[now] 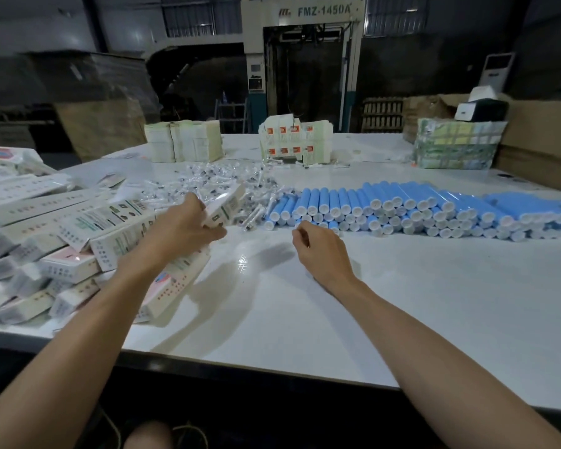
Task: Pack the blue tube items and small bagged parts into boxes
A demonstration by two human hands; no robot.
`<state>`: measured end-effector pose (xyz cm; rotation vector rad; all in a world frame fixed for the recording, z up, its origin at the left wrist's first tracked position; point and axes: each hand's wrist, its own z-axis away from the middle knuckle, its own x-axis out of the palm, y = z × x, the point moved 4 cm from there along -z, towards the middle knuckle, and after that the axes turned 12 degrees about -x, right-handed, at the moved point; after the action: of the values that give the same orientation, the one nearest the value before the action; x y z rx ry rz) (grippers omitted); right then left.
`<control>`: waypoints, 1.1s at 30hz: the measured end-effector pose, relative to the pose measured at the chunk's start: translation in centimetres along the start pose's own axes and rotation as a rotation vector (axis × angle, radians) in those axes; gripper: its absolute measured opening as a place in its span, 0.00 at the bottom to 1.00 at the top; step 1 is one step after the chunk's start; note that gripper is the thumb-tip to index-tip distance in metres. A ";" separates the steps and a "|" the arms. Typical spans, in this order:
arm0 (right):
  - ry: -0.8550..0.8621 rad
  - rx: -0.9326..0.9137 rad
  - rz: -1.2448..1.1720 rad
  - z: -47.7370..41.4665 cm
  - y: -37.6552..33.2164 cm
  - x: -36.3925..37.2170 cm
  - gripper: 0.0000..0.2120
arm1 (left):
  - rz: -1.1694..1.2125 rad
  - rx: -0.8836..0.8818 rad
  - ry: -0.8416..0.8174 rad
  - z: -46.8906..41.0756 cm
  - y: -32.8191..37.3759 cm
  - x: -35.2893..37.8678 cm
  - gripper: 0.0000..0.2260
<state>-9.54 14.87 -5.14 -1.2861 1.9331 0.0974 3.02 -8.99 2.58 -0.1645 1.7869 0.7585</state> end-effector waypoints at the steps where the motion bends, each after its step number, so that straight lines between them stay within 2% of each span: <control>1: 0.005 0.012 -0.017 0.0 0.1 0.0 0.14 | 0.110 0.022 -0.067 -0.2 0.7 0.3 0.19; 7: 0.029 0.091 -0.092 0.0 0.9 0.0 0.14 | 0.895 0.030 -0.500 -1.8 5.6 4.3 0.19; 13: 0.125 0.242 -0.146 -0.6 1.9 -0.7 0.12 | 1.312 -0.175 -0.563 -3.0 9.5 9.7 0.07; 16: 0.193 0.279 -0.017 -2.2 3.2 -2.3 0.10 | 1.353 -0.093 -0.508 -2.9 9.4 11.9 0.07; 18: 0.170 0.299 0.111 -3.9 4.4 -3.4 0.06 | 1.358 -0.054 -0.528 -2.6 9.2 12.7 0.09; 19: 0.136 0.296 0.189 -4.7 5.0 -3.8 0.06 | 1.344 -0.036 -0.523 -2.6 9.1 12.8 0.10; 21: 0.044 0.263 0.347 -6.3 6.1 -3.9 0.11 | 1.306 -0.009 -0.503 -2.8 8.7 12.8 0.12; 25: -0.147 0.198 0.589 -7.7 7.3 -2.4 0.17 | 1.345 -0.083 -0.501 -3.6 7.7 12.2 0.14; 27: -0.239 0.209 0.626 -7.8 7.8 -1.5 0.17 | 1.383 -0.091 -0.515 -3.9 7.6 12.0 0.14; 29: -0.278 0.226 0.630 -7.6 8.1 -0.9 0.13 | 1.398 -0.073 -0.538 -4.0 7.6 12.1 0.14; 33: -0.210 0.254 0.552 -7.0 7.5 -0.6 0.08 | 1.384 -0.040 -0.585 -3.8 7.9 12.5 0.14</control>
<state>-19.46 15.73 -2.59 -0.5326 1.9896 0.2447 -8.21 -1.73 -4.79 1.2635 1.1160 1.5652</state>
